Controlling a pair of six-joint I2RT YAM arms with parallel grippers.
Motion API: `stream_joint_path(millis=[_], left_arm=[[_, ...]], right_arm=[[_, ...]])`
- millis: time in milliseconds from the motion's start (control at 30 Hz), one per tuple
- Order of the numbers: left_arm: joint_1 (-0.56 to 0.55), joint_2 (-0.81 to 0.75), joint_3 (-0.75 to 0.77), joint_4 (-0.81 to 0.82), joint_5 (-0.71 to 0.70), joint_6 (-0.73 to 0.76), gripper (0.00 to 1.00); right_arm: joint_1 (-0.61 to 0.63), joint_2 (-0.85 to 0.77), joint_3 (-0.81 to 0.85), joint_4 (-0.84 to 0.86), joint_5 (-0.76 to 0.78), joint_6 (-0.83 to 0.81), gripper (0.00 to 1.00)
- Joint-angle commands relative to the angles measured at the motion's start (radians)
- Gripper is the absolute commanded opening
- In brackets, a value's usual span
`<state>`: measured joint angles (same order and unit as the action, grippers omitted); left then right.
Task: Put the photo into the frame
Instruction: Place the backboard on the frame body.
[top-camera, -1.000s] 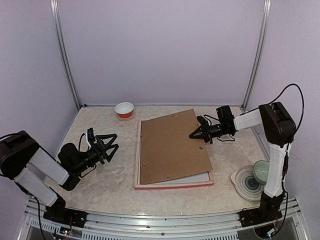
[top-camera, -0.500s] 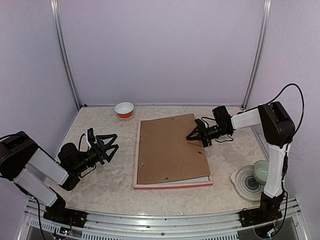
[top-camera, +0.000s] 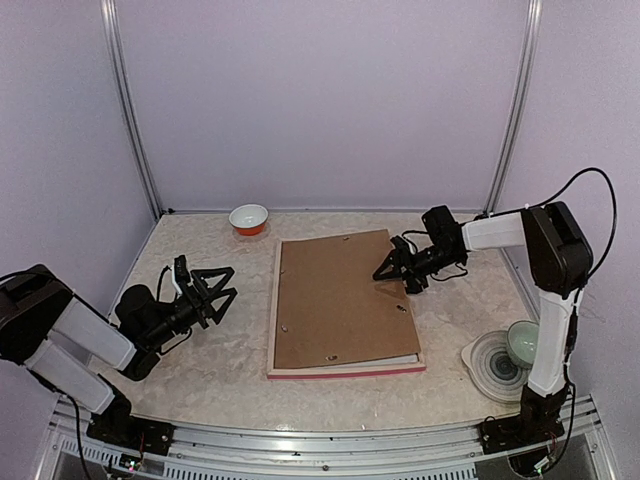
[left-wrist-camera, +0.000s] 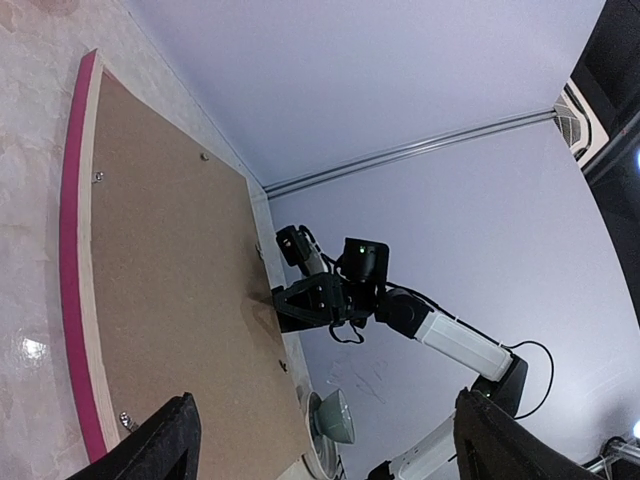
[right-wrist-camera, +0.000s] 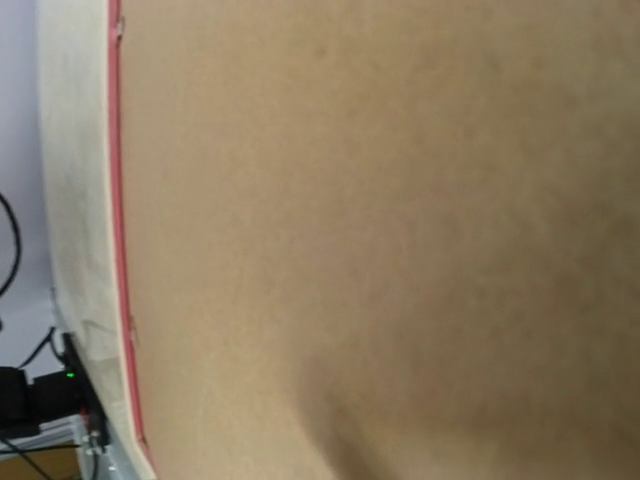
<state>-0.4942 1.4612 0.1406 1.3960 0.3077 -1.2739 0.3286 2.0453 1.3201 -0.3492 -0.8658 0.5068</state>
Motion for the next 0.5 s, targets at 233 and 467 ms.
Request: stream_joint_path(millis=[233, 467], left_arm=[[-0.004, -0.020, 0.030, -0.022, -0.002, 0.019, 0.87], [-0.004, -0.024, 0.021, -0.022, -0.007, 0.021, 0.87]], right_arm=[[0.019, -0.088, 0.047, -0.129, 0.124, -0.077, 0.73], [0.025, -0.101, 0.047, -0.164, 0.186, -0.096, 0.73]])
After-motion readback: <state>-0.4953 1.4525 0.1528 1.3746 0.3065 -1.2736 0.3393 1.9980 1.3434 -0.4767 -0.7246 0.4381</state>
